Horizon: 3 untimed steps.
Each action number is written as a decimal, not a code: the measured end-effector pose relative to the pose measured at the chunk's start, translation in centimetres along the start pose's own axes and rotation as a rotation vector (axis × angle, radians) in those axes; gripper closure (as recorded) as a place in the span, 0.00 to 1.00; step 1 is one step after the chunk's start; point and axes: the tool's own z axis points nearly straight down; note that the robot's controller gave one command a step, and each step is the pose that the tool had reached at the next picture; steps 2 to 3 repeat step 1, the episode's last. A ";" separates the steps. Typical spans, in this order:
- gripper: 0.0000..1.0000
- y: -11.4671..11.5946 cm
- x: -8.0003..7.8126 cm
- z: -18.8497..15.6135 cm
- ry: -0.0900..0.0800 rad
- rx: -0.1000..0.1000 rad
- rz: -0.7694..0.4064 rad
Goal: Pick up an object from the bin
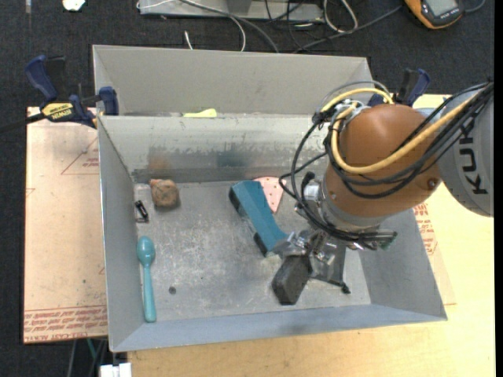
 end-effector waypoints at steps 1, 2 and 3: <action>1.00 0.1 -0.3 -4.2 0.000 0.000 0.110; 1.00 0.1 -0.3 -4.2 0.000 0.000 0.110; 1.00 0.1 -0.3 -4.2 0.000 0.000 0.110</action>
Offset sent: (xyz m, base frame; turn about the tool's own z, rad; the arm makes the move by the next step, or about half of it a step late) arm -0.0058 0.0219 -0.1296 -0.0984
